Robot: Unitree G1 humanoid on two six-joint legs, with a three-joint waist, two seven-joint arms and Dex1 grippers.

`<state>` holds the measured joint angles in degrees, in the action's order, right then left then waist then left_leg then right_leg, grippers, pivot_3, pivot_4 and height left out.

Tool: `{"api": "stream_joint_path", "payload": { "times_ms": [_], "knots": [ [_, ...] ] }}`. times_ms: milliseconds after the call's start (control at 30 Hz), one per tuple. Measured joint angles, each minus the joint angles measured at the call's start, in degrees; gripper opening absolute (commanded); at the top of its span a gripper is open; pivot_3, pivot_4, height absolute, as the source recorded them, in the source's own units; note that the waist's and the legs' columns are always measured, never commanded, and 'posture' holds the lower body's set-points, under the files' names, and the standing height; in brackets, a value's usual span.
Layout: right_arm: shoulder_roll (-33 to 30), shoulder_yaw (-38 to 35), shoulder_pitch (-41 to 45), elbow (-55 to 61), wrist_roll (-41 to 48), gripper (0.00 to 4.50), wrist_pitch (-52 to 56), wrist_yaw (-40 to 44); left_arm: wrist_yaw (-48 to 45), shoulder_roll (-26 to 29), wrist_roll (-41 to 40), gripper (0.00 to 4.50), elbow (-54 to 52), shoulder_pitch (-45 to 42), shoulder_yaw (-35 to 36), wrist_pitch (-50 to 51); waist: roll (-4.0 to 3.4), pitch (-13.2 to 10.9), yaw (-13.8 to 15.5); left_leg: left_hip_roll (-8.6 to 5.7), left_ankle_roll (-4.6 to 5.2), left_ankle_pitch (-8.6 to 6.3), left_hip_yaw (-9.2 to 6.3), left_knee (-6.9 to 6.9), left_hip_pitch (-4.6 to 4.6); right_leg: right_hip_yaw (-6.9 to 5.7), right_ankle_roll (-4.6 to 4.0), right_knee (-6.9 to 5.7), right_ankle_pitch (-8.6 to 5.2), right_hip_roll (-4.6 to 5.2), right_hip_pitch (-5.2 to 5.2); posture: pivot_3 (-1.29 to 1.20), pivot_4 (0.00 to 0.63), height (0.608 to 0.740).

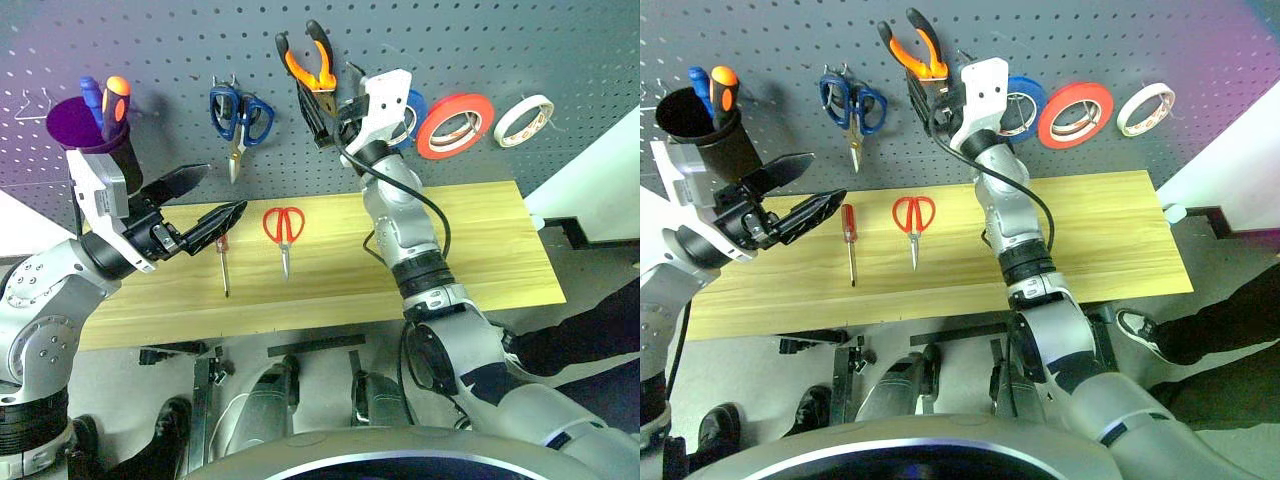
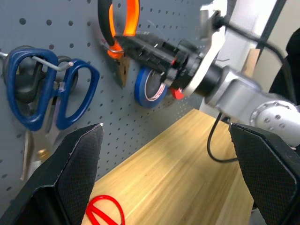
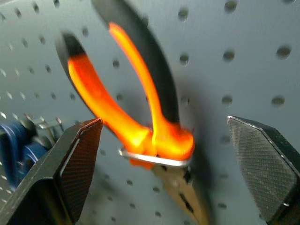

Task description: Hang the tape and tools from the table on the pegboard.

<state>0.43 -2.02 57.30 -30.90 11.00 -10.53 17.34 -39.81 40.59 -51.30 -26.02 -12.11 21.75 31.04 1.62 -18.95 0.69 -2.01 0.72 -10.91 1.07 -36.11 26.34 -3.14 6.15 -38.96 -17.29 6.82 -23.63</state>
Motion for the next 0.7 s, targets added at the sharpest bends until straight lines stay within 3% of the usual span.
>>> {"api": "stream_joint_path", "payload": {
  "times_ms": [267, 433, 700],
  "knots": [
    [-1.9, -0.6, -3.1, 7.1, 1.1, 4.47, 5.6, 0.5, -0.7, 0.0, 0.0, 4.5, 0.2, -1.0, -0.3, 0.0, 0.0, 0.0, -0.2, 0.02, -0.02, 0.02, 0.07, 0.01, 0.0, 0.0, 0.0, 0.09, 0.0, 0.0, -0.01, 0.08, 0.259, 0.74],
    [-2.9, -1.5, -3.9, 14.9, 8.5, 4.47, 12.8, 6.4, -1.3, 0.0, 0.2, 4.5, 0.9, -1.4, -0.7, -0.1, 0.0, 0.0, -0.1, 0.02, -0.01, 0.02, 0.06, 0.01, 0.0, -0.01, 0.0, 0.1, 0.0, 0.0, 0.01, 0.08, 0.261, 0.74],
    [-7.4, -2.8, -7.1, 21.8, 12.7, 4.47, 20.4, 9.2, -1.8, -0.1, 0.9, 4.5, 1.3, -1.7, -0.8, -0.1, 0.0, 0.0, -0.1, 0.02, 0.0, 0.02, 0.06, -0.01, 0.0, -0.01, 0.0, 0.12, 0.0, 0.01, 0.02, 0.06, 0.264, 0.74]
  ]
}}
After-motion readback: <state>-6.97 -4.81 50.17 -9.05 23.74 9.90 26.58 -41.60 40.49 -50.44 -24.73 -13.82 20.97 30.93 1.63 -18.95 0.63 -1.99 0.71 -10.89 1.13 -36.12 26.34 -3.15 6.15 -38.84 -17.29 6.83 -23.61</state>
